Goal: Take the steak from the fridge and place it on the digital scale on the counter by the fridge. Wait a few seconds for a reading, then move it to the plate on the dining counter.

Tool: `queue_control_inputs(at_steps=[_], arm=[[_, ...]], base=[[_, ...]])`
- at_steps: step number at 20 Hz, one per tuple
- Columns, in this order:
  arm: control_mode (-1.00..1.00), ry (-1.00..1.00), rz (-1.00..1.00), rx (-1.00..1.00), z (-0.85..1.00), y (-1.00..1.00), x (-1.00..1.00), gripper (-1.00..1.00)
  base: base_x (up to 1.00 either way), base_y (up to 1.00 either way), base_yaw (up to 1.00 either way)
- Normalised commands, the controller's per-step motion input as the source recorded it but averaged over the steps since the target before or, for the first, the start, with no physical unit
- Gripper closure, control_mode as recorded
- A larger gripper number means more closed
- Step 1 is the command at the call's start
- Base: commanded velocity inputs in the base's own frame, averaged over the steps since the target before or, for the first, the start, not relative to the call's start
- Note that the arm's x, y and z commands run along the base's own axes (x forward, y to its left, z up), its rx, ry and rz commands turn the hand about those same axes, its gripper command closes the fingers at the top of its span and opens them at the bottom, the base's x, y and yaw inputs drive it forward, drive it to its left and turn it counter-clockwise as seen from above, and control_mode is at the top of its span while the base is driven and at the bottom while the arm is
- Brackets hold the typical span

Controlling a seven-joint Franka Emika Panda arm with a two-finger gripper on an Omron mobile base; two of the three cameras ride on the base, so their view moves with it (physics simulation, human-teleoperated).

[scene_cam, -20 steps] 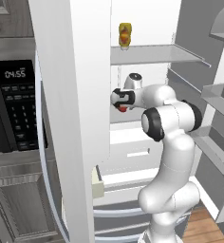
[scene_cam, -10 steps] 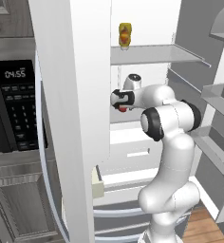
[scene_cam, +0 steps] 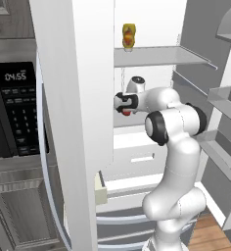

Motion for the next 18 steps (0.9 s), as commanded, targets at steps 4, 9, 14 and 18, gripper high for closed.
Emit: queue_control_inputs(at_steps=[4,9,14,18], arm=[[-1.0,0.0,0.0,0.0,-0.23,0.0,0.16,-1.0],[-1.0,0.0,0.0,-0.01,-0.22,0.0,0.06,-1.0],[-1.0,-0.01,0.0,-0.02,-0.08,0.0,0.0,-1.0],[-1.0,-0.09,0.04,0.0,0.0,0.0,-0.01,-1.0]], base=[[0.0,0.0,0.0],[0.0,0.0,0.0],[0.0,0.0,0.0],[0.0,0.0,0.0]])
